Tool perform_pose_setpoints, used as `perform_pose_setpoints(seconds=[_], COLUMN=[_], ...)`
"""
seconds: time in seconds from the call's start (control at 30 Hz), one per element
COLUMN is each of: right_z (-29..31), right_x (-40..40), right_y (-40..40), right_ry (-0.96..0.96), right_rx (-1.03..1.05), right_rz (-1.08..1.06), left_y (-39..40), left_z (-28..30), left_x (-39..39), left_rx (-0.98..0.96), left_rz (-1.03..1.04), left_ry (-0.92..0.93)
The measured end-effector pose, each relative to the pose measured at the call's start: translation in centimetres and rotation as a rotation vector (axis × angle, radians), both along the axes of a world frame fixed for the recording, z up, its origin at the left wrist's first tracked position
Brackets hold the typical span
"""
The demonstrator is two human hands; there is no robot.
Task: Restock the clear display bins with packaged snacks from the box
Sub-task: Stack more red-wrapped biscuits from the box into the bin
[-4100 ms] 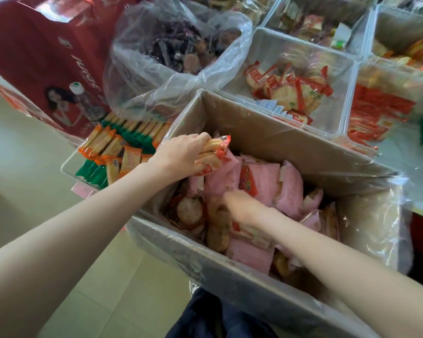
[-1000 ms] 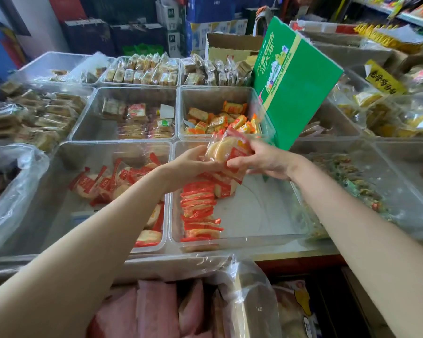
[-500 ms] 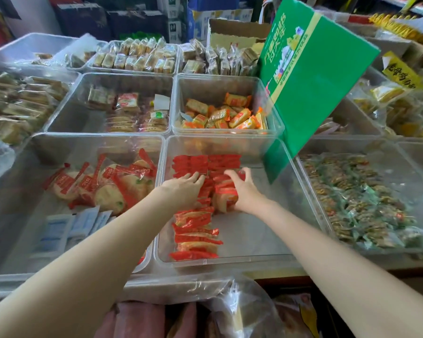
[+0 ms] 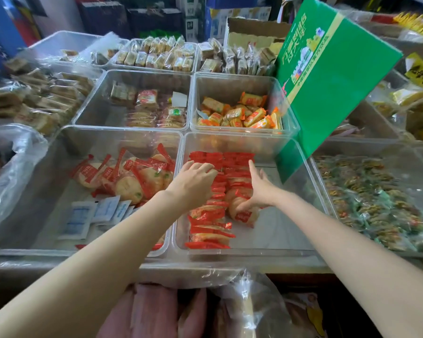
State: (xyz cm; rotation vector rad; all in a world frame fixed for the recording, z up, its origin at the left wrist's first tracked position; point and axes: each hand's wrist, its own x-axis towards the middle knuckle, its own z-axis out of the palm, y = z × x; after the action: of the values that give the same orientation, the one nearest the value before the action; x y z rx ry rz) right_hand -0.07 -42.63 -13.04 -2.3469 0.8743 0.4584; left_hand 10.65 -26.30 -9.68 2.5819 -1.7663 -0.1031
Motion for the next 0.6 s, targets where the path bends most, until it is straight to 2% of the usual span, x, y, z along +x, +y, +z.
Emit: perform_pose_setpoints(seconds=[0.1,0.27,0.37,0.47,0.6], right_z=[1.6,4.0,4.1,3.7,4.7], right_x=[-1.2,-2.3,-2.9,-2.9,-2.5], right_y=[0.2,2.3,3.9,5.6,7.0], right_ry=[0.054,-0.012,0.033,0.064,-0.104], right_rx=[0.014,-0.052,-0.016,-0.189,-0.290], right_rz=[0.016,-0.091,-0.191,-0.140,-0.176], left_y=[2.4,8.0,11.7,13.3,13.9], left_z=[0.6,1.6,1.7,1.9,2.5], left_x=[-0.5,-1.6,-2.3,-2.9,-3.4], left_rx=[-0.181,-0.444,-0.437,-0.359,-0.317], left_rz=[0.082,0.119,0.123,0.052,0.007], left_ry=[0.056,0.040,0.034,-0.017,0.013])
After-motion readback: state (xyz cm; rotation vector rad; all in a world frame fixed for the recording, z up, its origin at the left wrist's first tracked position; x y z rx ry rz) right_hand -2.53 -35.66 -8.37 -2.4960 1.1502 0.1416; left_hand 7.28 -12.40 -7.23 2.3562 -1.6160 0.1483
